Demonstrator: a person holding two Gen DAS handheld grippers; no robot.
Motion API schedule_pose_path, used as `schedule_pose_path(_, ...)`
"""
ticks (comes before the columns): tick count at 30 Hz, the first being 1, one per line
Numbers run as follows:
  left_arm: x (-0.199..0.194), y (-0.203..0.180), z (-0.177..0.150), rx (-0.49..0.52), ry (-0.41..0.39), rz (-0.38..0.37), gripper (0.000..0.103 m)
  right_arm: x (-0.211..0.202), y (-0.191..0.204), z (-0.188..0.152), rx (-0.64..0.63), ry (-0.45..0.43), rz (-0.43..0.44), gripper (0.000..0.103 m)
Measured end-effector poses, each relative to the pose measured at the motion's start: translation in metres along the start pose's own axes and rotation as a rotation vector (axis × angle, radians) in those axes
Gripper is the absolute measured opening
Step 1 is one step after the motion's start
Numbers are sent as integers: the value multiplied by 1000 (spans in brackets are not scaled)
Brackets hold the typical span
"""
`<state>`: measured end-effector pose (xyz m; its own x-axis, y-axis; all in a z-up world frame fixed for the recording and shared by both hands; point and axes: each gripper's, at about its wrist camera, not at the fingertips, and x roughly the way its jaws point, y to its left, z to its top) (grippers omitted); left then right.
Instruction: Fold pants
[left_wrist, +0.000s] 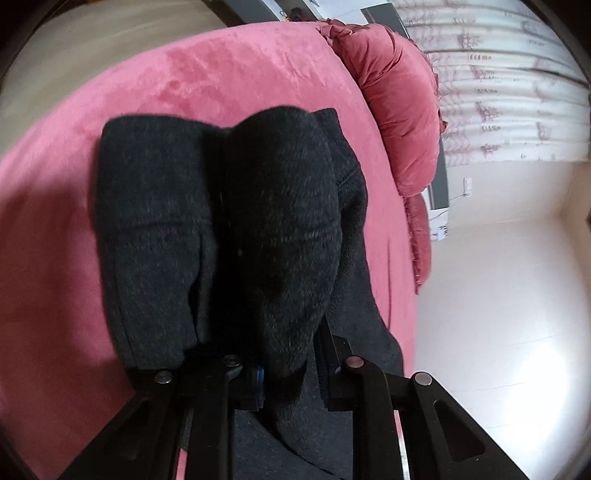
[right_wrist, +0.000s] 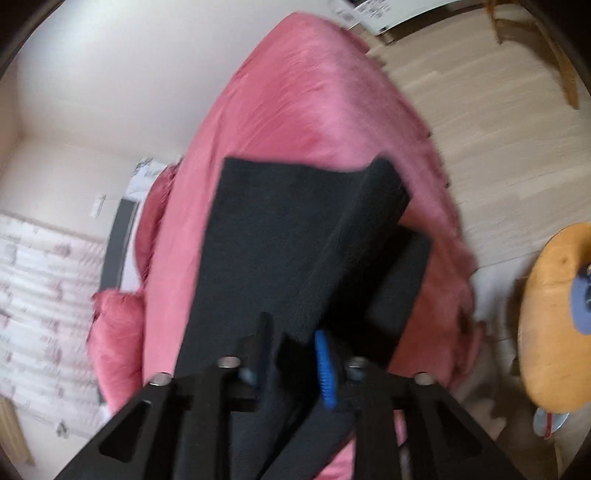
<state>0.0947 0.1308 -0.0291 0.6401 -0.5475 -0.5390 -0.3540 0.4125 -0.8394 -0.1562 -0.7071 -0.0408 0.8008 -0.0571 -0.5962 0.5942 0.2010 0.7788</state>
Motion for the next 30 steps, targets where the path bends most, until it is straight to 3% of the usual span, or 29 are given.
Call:
schedule_pose_path(5,1,9,-8,-31,21,-53,30,24,33,-56,-124,227,83,46)
schedule_pose_path(9,0,6,-10,-13,32,-42,29,43,42,-93,-64,317,179,46)
schedule_pose_path(10,0,5,-10,-15,32,-35,27,46,45,-99,-73,326,201,45)
schedule_pose_path(11,1,4,-9,-20,35,-12,10,52,51,-107,-119,343,199,31)
schedule_pose_path(12,2,3,-4,-30,44,4,9,55,60,-114,-186,359,167,11)
schedule_pose_path(14,-7,-6,0,-31,48,-5,8,55,77,-122,-293,367,123,8)
schedule_pose_path(15,-15,-17,3,-8,44,-29,7,47,85,-120,-312,349,145,8)
schedule_pose_path(20,-67,-68,5,55,52,-204,7,-13,123,-94,-328,291,344,8)
schedule_pose_path(21,-75,-74,3,101,44,-193,7,-20,127,-92,-356,295,352,7)
schedule_pose_path(23,-78,-70,-5,196,44,-93,7,-22,125,-94,-416,334,308,7)
schedule_pose_path(27,-37,-16,-29,273,130,269,7,16,97,-116,-496,472,45,8)
schedule_pose_path(28,-33,0,-36,270,126,290,8,27,88,-122,-493,496,-15,8)
schedule_pose_path(30,-41,11,-35,195,94,226,14,35,76,-127,-450,498,-72,8)
